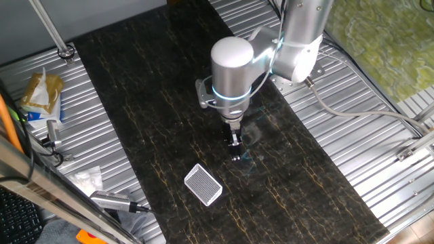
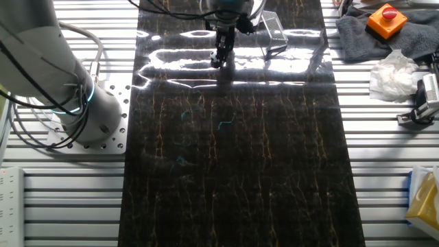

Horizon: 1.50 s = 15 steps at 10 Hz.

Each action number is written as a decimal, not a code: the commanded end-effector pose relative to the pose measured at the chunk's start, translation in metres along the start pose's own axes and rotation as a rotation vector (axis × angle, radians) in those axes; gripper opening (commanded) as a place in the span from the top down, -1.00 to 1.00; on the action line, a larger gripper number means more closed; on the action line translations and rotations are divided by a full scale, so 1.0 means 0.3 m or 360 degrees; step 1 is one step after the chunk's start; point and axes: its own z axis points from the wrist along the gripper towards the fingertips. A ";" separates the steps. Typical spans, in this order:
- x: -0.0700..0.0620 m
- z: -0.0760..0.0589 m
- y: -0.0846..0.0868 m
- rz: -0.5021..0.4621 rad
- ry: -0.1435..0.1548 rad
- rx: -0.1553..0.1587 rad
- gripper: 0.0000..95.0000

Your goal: Push the soccer ball into the goal

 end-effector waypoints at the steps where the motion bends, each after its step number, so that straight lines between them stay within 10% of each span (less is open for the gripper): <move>1: 0.000 -0.001 0.004 -0.0032 0.0019 0.0035 -1.00; 6: 0.006 -0.010 0.009 -0.0040 0.0056 0.0049 -1.00; 7: 0.010 -0.011 0.011 -0.0041 0.0063 0.0051 -0.60; 15: 0.017 -0.012 0.013 -0.0044 0.0073 0.0050 -0.60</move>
